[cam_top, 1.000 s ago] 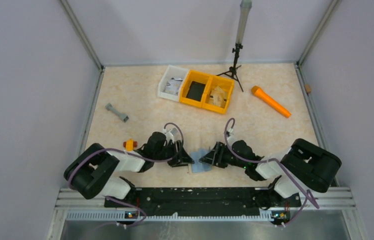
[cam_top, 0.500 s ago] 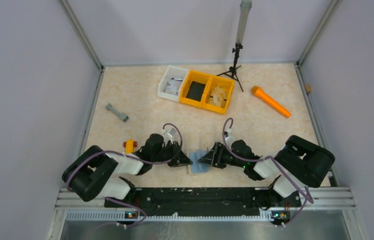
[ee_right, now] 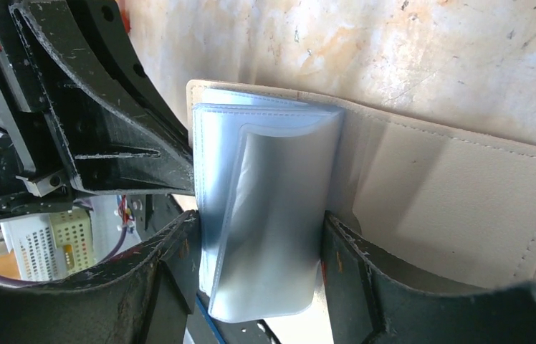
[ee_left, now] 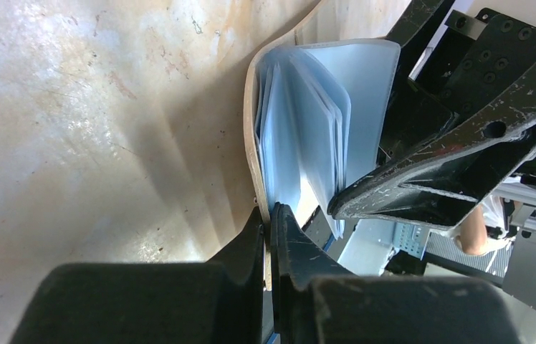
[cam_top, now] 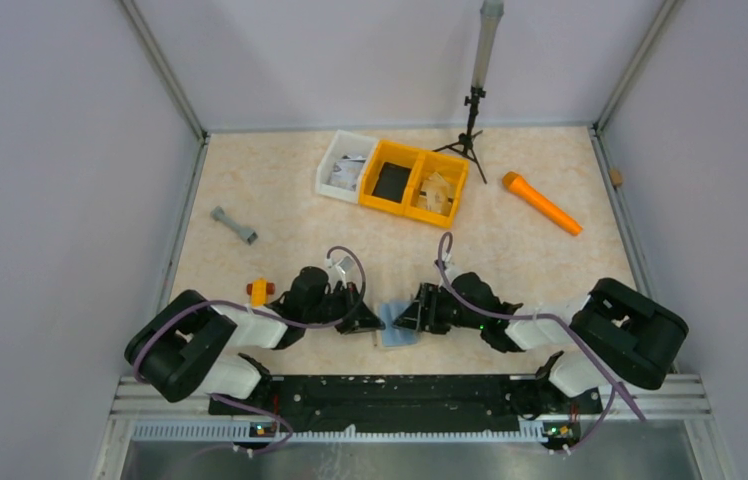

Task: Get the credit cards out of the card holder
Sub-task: Remove the credit card from the card holder.

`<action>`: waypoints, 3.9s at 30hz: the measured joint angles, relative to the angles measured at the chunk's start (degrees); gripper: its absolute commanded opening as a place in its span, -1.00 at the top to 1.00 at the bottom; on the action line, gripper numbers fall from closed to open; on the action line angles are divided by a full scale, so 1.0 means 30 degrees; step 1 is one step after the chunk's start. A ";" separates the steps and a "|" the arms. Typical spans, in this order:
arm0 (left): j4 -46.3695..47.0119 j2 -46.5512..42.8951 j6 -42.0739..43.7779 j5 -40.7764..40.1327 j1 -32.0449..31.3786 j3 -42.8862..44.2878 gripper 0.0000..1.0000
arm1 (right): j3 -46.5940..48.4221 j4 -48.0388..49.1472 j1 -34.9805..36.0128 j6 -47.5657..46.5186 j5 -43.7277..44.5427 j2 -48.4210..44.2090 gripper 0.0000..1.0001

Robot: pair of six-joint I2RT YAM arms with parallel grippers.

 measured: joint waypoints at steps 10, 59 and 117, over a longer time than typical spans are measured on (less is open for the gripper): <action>-0.0146 -0.0044 0.0066 -0.0007 0.0000 0.0015 0.95 | 0.0066 0.0357 0.0087 -0.0299 -0.0459 -0.0372 -0.50; -0.0568 -0.0459 0.0255 0.0838 0.0022 0.0466 1.00 | 0.1661 -0.4233 0.0794 -0.1756 0.2011 -0.0350 0.26; -0.6615 -0.2433 0.2404 -0.0838 0.0131 0.2280 1.00 | 0.9340 -1.6757 0.4473 -0.4903 1.0987 0.1464 -0.79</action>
